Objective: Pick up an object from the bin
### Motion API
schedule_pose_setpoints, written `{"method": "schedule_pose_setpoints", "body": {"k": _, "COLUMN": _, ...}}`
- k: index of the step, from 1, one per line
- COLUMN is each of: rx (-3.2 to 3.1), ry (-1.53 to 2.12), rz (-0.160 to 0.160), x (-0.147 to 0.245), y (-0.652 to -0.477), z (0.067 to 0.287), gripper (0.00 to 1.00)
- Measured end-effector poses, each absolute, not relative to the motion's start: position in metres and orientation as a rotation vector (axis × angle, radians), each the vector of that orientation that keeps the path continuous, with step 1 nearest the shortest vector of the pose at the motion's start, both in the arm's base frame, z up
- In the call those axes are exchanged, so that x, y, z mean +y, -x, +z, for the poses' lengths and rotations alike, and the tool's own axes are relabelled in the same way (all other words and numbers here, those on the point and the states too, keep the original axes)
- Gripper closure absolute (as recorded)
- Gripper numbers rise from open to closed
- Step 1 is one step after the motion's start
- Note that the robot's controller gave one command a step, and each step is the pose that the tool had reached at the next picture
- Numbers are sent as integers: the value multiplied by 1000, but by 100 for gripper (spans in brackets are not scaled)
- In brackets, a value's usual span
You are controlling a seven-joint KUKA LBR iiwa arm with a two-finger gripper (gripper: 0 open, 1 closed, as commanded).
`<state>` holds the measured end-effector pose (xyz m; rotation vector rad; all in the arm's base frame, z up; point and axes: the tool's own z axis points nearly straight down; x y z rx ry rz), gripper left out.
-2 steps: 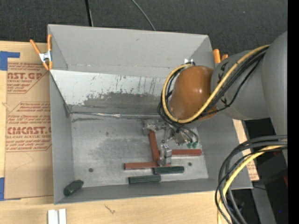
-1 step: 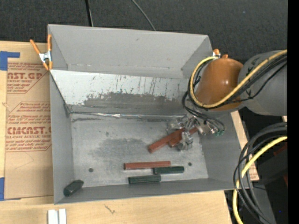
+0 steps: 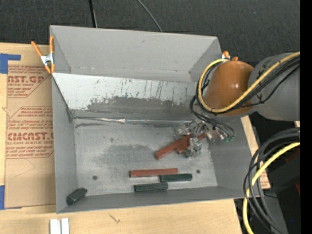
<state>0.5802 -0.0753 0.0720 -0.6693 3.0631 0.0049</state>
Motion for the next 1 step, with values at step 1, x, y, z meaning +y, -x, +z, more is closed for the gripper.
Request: {"method": "schedule_pose_setpoints", "body": {"k": 1, "rx": 3048, "ry": 742, "rz": 0, "x": -80, "y": -560, "z": 226, "gripper": 100}}
